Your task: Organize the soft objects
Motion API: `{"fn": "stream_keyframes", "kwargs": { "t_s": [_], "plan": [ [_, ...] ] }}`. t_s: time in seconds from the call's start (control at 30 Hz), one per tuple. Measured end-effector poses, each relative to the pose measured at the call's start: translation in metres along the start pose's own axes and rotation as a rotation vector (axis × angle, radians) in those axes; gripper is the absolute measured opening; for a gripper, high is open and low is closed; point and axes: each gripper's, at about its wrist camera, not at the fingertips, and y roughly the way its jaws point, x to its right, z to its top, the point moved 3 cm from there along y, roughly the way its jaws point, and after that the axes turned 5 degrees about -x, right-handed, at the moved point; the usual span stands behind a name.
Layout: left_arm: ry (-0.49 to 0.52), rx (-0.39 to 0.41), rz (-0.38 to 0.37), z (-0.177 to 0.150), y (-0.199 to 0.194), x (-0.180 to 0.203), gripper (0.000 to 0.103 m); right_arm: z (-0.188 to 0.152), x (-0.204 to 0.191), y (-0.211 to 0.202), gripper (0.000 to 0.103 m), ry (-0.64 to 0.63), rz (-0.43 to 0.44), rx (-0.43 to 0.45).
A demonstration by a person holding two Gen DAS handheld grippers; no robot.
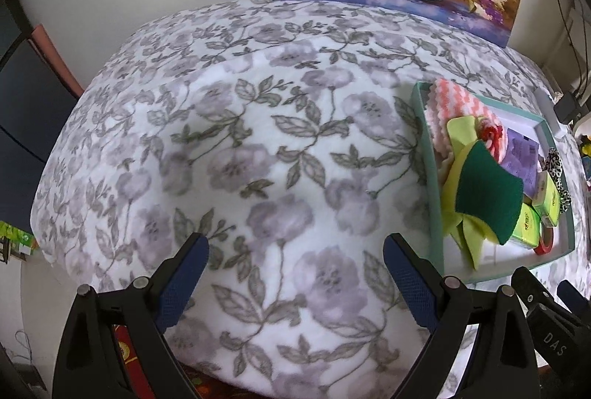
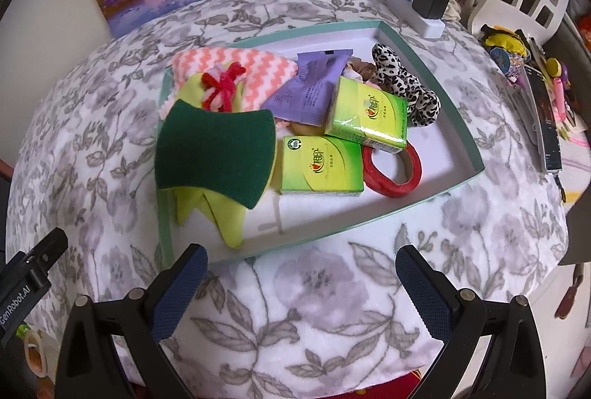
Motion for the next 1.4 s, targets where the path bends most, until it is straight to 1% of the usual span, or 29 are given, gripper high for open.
{"fn": "stream_keyframes", "kwargs": {
  "t_s": [0.13,0.4,0.8,1.4],
  "plan": [
    [-0.017,-0.001,-0.004,-0.004,-0.004,-0.007,0.096,-0.004,-0.004,-0.004,0.103,-0.021,-0.006,0.011],
    [0.013,0.019,0.005,-0.012,-0.010,-0.010,0.096,-0.011,-0.010,-0.009,0.103,-0.042,-0.009,0.027],
    [0.031,0.014,0.015,-0.020,-0.013,-0.011,0.096,-0.012,-0.011,-0.014,0.103,-0.041,-0.009,0.042],
    [0.051,0.008,0.018,-0.017,-0.007,-0.010,0.096,-0.009,-0.013,-0.003,0.103,-0.065,-0.021,0.023]
  ]
}}
